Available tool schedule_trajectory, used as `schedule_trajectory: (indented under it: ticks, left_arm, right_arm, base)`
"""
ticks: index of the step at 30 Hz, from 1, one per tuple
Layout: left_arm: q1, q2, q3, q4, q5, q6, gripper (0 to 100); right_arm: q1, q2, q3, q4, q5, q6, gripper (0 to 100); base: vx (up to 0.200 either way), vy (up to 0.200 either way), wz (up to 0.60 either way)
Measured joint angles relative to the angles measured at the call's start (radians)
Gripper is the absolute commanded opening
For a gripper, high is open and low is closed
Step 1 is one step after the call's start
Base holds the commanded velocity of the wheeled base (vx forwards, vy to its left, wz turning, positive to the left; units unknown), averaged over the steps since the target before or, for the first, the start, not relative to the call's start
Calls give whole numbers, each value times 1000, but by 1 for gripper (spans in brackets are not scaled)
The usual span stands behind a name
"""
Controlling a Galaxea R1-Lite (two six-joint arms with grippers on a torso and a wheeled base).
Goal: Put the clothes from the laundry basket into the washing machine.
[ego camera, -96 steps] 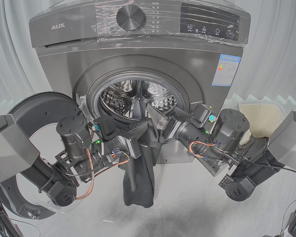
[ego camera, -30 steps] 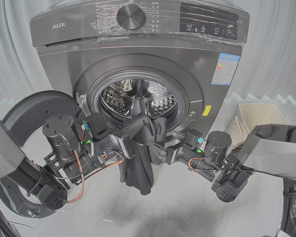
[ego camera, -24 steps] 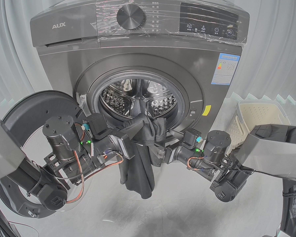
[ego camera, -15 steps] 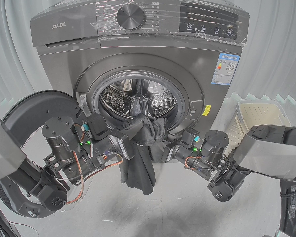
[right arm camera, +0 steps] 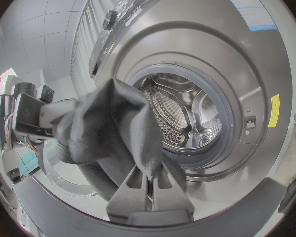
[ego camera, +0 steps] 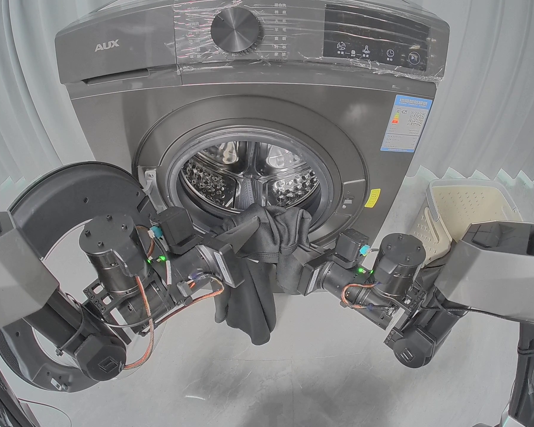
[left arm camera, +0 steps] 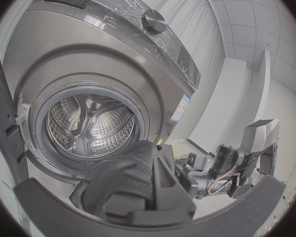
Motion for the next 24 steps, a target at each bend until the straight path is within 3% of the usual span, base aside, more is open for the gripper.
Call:
schedule_trajectory:
  ticks: [10, 24]
  left_arm:
    - [4, 23, 61, -4, 0, -15, 100]
    - [43, 144, 136, -98, -1, -10, 100]
  right_arm:
    - [25, -111, 44, 0, -42, -2, 0]
    - [27, -233, 61, 2, -41, -3, 0]
  base:
    - [0, 0, 0]
    - [0, 0, 0]
